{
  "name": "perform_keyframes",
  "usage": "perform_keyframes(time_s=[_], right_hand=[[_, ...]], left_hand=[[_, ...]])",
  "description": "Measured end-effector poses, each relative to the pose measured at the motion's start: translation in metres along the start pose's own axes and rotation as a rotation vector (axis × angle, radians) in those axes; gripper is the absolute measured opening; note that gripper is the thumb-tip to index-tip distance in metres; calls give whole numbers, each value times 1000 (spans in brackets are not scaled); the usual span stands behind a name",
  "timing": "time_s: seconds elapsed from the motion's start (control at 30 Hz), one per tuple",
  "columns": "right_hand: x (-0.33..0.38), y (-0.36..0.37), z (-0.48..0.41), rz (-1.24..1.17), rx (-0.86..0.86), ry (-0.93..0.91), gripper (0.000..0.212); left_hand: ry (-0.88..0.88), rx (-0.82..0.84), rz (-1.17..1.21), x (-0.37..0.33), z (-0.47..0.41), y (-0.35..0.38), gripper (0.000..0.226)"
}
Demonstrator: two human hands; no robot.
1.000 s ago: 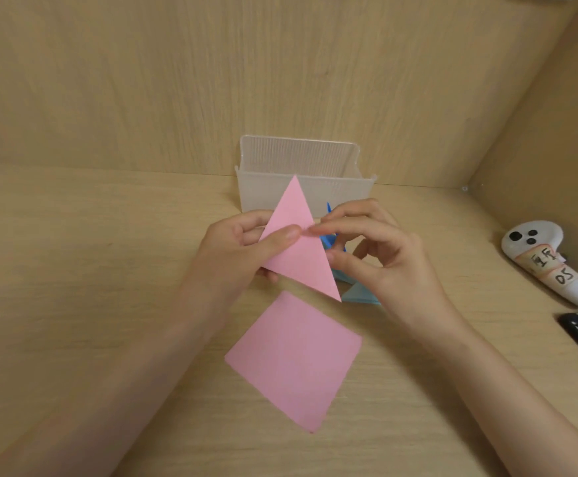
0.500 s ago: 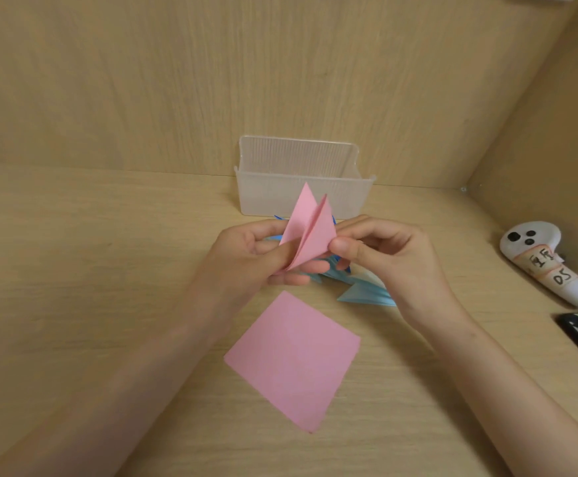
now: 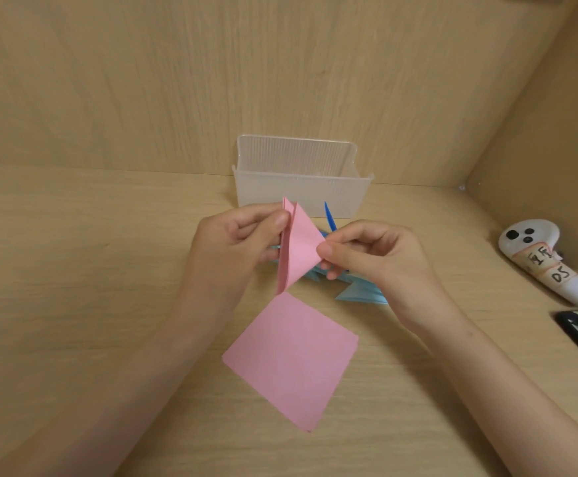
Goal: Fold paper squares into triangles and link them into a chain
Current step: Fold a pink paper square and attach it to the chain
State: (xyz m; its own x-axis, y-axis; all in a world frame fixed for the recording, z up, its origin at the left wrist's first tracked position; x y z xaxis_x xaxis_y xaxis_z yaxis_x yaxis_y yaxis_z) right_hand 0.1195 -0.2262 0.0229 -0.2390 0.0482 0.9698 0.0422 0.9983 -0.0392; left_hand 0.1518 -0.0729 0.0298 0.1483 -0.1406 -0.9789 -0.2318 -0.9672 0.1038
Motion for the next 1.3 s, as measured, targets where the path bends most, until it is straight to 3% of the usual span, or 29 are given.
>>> perform_keyframes(time_s=[0.2, 1.3], right_hand=[[-3, 0, -2, -94, -17, 5, 14], [4, 2, 2, 35, -20, -27, 6]], left_hand=[[8, 2, -5, 1, 4, 4, 26], [13, -61, 24, -3, 9, 1, 14]])
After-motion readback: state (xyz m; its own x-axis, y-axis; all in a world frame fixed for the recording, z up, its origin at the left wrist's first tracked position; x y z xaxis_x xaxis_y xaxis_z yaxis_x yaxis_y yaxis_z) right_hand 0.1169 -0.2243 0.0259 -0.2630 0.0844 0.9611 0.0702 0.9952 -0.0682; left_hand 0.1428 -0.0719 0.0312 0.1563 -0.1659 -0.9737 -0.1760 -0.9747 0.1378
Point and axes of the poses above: each hand's wrist, its own z-axis away from the middle knuckle, its own y-axis out of the palm, x = y × z, the point moved 8 cm from there along -z, towards the middle knuckle, and after that the axes turned 3 degrees about -y, right-handed, at the moved point
